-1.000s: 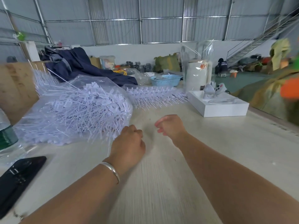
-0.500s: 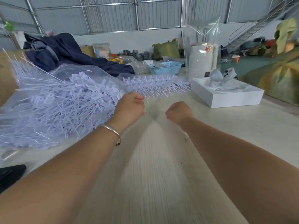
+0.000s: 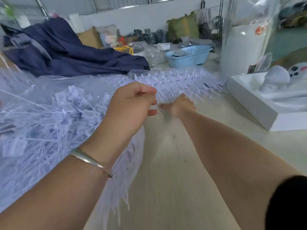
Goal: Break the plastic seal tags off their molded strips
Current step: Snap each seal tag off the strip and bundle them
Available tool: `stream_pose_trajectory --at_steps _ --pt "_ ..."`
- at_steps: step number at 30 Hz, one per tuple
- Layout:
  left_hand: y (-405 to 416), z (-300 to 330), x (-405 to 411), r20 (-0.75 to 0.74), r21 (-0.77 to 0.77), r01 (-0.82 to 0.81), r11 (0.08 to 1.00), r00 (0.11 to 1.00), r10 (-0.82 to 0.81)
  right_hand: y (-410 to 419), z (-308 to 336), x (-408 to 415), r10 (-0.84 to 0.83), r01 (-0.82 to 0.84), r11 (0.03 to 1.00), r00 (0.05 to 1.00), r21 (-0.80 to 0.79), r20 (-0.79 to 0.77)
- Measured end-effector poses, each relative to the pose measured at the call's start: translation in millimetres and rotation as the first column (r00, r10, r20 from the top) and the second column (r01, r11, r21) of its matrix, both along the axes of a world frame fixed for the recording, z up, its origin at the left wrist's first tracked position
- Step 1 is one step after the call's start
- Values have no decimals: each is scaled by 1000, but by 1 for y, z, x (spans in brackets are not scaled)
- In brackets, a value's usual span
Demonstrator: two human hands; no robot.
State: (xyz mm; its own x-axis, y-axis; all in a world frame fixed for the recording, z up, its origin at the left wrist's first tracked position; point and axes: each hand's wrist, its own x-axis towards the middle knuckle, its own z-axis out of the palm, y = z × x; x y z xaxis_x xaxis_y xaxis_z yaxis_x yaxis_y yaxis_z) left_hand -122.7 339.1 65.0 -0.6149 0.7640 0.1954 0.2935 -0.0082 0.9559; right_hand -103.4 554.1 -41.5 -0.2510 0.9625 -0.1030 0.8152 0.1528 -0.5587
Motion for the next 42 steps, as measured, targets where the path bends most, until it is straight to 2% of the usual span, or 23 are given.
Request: stream_pose_trajectory --at_steps 1,3,5,6,10,14,17,19,21,24,27,29,34,37,42 --pt "3 3 -7 -1 7 -18 1000 1000 18 5 0 -13 -22 22 1000 1000 21 -13" --pt "10 7 -19 -10 6 -44 999 999 44 14 -4 -31 -33 24 996 994 86 107" --pt "16 7 -27 -15 -1 -49 999 999 49 21 -9 -40 14 -55 987 964 149 266" --pt "20 6 -30 -30 -7 -49 999 998 49 25 -11 -41 57 -111 980 953 168 298" --pt "29 -2 -33 -93 -34 -40 999 995 36 28 -14 -21 165 -278 924 909 261 383" --pt "27 -14 -31 -106 -86 -33 996 994 23 1 -7 12 143 -288 904 900 316 412" --pt "19 -29 -21 -224 -219 -22 975 974 -28 -34 -1 46 148 -302 895 895 328 420" --pt "14 -42 -6 -419 -326 -44 944 902 -103 -57 5 70 163 -313 899 889 307 428" --pt "7 -57 13 -578 -428 -68 901 787 -216 -82 10 91 183 -332 898 878 288 442" --pt "-11 -75 44 -645 -554 -99 827 678 -351 -121 14 113 200 -367 884 857 290 475" --pt "-32 -92 64 -678 -615 -168 770 611 -408 -158 15 129 227 -392 868 859 305 459" --pt "-48 -99 70 -715 -578 -230 783 605 -351 -181 15 138 234 -379 869 882 319 409" --pt "-90 -103 77 -696 -488 -240 839 688 -208 -241 10 150 349 -458 826 874 329 340" --pt "-118 -100 78 -731 -484 -261 835 645 -223 -271 13 150 427 -528 792 838 307 340" --pt "-160 -108 80 -660 -300 -101 949 740 -130 -293 15 169 404 -517 818 829 253 387"
